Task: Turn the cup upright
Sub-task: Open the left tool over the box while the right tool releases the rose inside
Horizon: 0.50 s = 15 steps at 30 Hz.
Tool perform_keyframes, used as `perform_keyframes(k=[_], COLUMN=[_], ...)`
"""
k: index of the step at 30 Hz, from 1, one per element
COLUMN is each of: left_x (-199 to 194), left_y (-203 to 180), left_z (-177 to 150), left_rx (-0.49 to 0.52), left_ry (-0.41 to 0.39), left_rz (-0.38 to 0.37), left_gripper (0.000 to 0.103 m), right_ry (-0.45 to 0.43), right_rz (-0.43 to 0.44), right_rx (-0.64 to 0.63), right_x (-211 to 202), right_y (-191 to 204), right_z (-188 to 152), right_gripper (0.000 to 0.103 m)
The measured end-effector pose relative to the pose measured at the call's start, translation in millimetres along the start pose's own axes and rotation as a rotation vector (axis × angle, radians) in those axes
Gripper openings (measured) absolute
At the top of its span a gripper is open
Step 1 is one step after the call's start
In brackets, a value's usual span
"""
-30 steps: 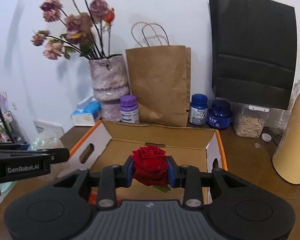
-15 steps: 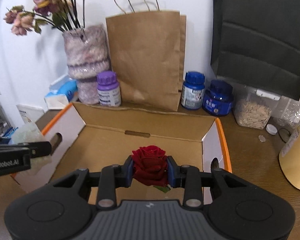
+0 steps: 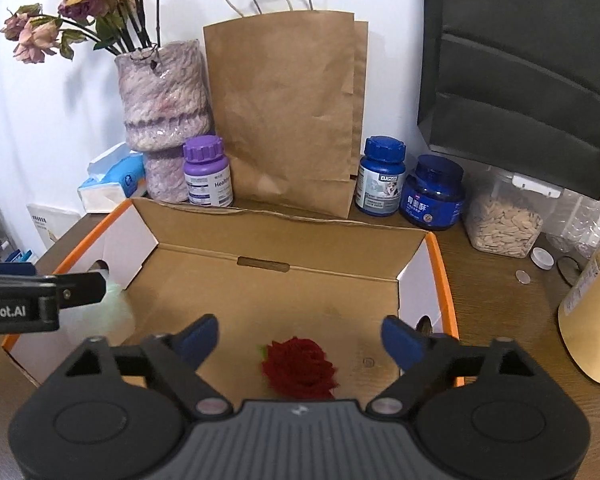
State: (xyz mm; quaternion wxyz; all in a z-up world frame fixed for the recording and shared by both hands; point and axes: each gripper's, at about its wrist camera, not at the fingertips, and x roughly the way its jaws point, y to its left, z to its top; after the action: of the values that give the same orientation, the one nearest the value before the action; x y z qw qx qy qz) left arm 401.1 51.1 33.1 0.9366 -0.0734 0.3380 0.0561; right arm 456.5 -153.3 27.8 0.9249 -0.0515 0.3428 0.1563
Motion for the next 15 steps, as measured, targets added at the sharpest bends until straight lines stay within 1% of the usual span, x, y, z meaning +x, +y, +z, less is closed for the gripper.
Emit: perform_keyframes(k=[4,15], left_x=[-5,-27], left_y=[0,-2], left_z=[-2,-13], left_rx=[-0.003,0.012], left_ry=[-0.008,-0.034], left_rz=[-0.006,0.001], left_gripper=[0.103,0.103], right_ry=[-0.009,-0.04], right_rz=[0.006,0.011], right_rx=[-0.014,-0.028], right_x=[-7,-34], right_y=[2,8], right_z=[-3,-11], right_gripper=[0.103,0.103])
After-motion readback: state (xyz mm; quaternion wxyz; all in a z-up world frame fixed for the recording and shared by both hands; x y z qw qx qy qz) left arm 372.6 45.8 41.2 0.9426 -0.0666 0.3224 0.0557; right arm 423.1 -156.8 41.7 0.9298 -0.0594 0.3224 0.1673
